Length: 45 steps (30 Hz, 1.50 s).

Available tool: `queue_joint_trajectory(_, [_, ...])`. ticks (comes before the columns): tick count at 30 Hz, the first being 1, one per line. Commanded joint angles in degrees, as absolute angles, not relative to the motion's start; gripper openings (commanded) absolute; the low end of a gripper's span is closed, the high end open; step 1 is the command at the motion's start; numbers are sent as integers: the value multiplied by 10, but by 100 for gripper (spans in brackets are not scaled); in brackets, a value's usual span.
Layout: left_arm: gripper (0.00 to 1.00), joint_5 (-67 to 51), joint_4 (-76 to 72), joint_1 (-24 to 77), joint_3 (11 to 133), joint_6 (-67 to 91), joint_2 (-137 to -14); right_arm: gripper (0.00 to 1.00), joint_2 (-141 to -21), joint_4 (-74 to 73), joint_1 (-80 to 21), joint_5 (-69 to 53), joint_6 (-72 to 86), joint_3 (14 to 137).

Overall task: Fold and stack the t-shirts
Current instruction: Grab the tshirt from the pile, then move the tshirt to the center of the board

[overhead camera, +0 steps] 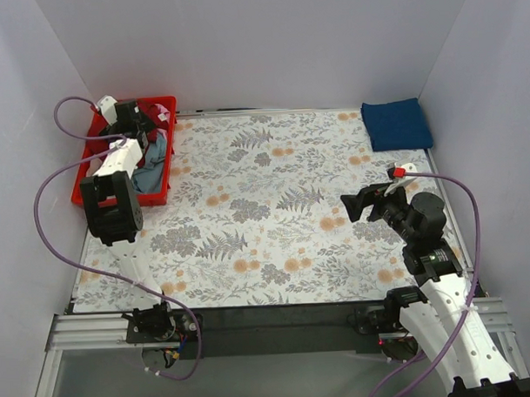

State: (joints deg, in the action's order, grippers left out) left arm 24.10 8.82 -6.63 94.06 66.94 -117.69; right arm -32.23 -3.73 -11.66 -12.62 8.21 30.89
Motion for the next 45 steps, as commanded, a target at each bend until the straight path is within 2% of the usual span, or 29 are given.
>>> queue_joint_trajectory(1, [89, 225, 95, -73, 990, 672, -1203, 98, -318, -25, -120, -143, 84, 308])
queue_joint_trajectory(2, [84, 223, 93, -73, 995, 666, -1216, 98, -318, -27, -120, -144, 83, 308])
queue_joint_trajectory(4, [65, 212, 91, -73, 1015, 653, -1231, 98, -318, -36, -119, -143, 81, 309])
queue_joint_trajectory(5, [53, 207, 92, -73, 1021, 637, -1237, 98, -316, -37, -119, -143, 80, 309])
queue_joint_trajectory(6, [27, 203, 93, -73, 1028, 632, -1236, 98, -317, -40, -119, -142, 81, 312])
queue_joint_trajectory(7, [17, 200, 92, -73, 1028, 630, -1231, 98, -316, -41, -119, -141, 79, 314])
queue_joint_trajectory(9, [1, 199, 92, -73, 1030, 623, -1209, 98, -316, -45, -119, -140, 78, 316])
queue_joint_trajectory(10, [0, 198, 92, -72, 1031, 621, -1199, 98, -315, -46, -119, -140, 77, 319])
queue_joint_trajectory(17, [0, 134, 97, -31, 1062, 611, -1093, 98, -316, -48, -120, -135, 76, 338])
queue_joint_trajectory(23, [0, 3, 125, 93, 1122, 606, -1042, 98, -308, -54, -120, -125, 70, 356])
queue_joint_trajectory(28, [0, -168, 144, 185, 1162, 606, -1020, 98, -296, -67, -120, -108, 55, 375])
queue_joint_trajectory(32, [0, -214, 143, 212, 1093, 520, -986, 98, -289, -69, -119, -101, 48, 382])
queue_joint_trajectory(34, [0, -193, 142, 214, 1014, 477, -963, 98, -287, -71, -119, -104, 47, 382])
queue_joint_trajectory(35, [0, -142, 131, 214, 986, 459, -957, 98, -287, -72, -119, -107, 44, 381])
queue_joint_trajectory(36, [5, -108, 124, 214, 930, 440, -947, 98, -287, -73, -119, -109, 43, 381])
queue_joint_trajectory(37, [31, -72, 115, 214, 908, 438, -945, 98, -287, -74, -120, -112, 42, 378])
queue_joint_trajectory(39, [56, 10, 106, 214, 871, 437, -944, 98, -289, -75, -119, -118, 42, 374])
queue_joint_trajectory(41, [66, 38, 114, 214, 834, 474, -940, 99, -296, -75, -119, -133, 42, 370])
queue_joint_trajectory(45, [69, 24, 120, 214, 746, 563, -898, 99, -335, -76, -119, -159, 57, 367])
